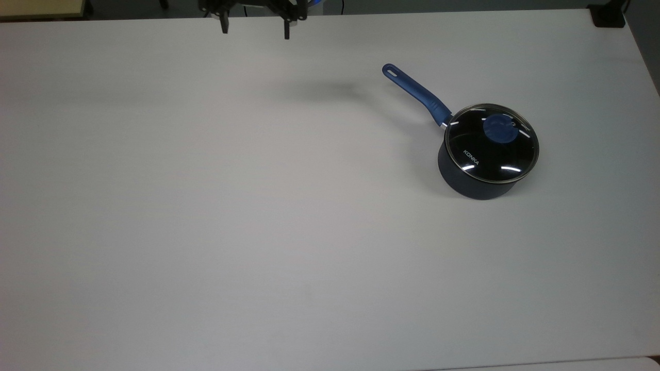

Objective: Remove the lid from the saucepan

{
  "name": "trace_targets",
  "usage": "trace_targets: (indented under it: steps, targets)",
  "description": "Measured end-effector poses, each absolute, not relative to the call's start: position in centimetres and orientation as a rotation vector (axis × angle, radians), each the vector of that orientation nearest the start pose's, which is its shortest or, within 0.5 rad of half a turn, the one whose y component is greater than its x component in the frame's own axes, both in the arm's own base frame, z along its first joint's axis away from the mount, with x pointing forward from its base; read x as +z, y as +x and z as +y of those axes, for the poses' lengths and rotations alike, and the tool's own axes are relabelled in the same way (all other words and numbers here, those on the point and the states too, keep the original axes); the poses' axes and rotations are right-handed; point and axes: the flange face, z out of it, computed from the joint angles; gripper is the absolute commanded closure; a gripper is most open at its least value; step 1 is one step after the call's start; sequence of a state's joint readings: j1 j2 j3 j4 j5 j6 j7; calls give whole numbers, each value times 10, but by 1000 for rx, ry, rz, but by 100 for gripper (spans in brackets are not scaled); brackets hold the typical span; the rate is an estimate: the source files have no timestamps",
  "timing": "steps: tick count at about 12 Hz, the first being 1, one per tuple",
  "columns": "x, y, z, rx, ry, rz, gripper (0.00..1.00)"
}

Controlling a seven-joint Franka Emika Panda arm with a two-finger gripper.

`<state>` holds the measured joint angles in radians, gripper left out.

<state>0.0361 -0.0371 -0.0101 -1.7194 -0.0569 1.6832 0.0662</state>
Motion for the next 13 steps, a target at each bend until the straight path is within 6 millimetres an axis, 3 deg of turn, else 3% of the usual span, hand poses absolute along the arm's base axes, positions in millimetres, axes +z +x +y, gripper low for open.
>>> trace_targets:
  steps: [5, 9, 11, 13]
  targets:
    - [582, 551, 8, 1, -3193, 41, 0]
    - [590, 557, 25, -28, -3159, -1, 0]
    - [589, 564, 47, -32, -3120, -46, 0]
    - [583, 578, 102, -53, -3082, -161, 0]
